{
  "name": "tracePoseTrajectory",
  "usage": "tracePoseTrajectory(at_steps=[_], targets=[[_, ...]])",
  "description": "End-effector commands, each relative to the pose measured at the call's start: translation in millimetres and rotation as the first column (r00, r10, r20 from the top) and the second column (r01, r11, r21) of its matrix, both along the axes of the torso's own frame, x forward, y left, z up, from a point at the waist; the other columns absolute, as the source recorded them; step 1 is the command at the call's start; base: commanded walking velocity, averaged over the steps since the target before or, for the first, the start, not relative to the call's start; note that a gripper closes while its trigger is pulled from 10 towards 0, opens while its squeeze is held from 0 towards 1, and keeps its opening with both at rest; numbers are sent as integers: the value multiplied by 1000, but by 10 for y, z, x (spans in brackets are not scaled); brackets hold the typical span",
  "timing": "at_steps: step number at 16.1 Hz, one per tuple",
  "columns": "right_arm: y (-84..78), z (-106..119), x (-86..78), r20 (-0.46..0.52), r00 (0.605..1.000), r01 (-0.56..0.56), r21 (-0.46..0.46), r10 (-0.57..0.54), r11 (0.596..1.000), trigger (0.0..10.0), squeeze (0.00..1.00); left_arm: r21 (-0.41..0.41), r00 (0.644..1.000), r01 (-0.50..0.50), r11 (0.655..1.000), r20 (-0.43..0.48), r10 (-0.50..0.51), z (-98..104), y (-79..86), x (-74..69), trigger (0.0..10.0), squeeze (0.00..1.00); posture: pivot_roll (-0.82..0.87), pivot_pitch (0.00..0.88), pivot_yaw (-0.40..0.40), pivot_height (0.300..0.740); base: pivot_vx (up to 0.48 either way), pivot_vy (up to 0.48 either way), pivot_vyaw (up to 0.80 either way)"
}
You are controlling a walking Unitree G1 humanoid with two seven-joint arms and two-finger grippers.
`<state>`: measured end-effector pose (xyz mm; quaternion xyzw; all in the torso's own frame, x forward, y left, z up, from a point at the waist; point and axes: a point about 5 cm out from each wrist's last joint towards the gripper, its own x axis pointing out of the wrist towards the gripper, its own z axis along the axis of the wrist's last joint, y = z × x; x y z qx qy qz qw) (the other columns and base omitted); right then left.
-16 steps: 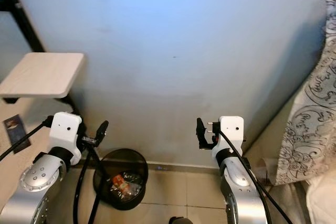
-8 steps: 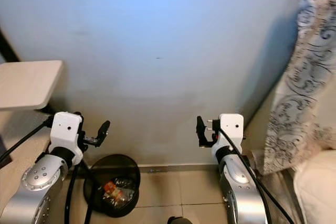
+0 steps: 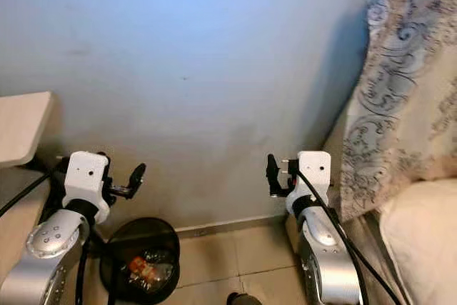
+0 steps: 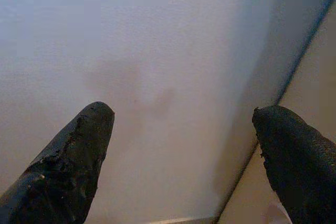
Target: Clean up the room
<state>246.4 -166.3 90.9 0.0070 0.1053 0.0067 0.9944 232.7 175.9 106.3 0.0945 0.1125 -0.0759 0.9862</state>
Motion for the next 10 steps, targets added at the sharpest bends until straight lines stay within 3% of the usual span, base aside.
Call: tracePoseTrajectory(at_steps=[1, 5, 7, 10], targets=[[-11, -19, -1, -17, 1000, 7, 8, -6, 1000, 10000, 1000, 9, 999, 18, 1000, 29, -18, 61, -24, 7, 10000, 0, 50, 0, 16, 740, 0, 0, -781], [-40, -22, -15, -21, 1000, 6, -6, -6, 1000, 10000, 1000, -7, 999, 20, 1000, 29, -20, 47, -52, 9, 10000, 0, 42, 0, 12, 740, 0, 0, -781], [-44, -19, -20, -22, 1000, 5, -8, -5, 1000, 10000, 1000, -81, 1000, 21, 996, 10, -21, 41, -83, 10, 10000, 0, 37, 0, 13, 740, 0, 0, -781], [-53, -21, -21, -23, 1000, 2, -11, -2, 1000, 10000, 1000, -80, 1000, 24, 996, 18, -23, 62, -85, 23, 10000, 0, 36, 0, 10, 740, 0, 0, -781]])
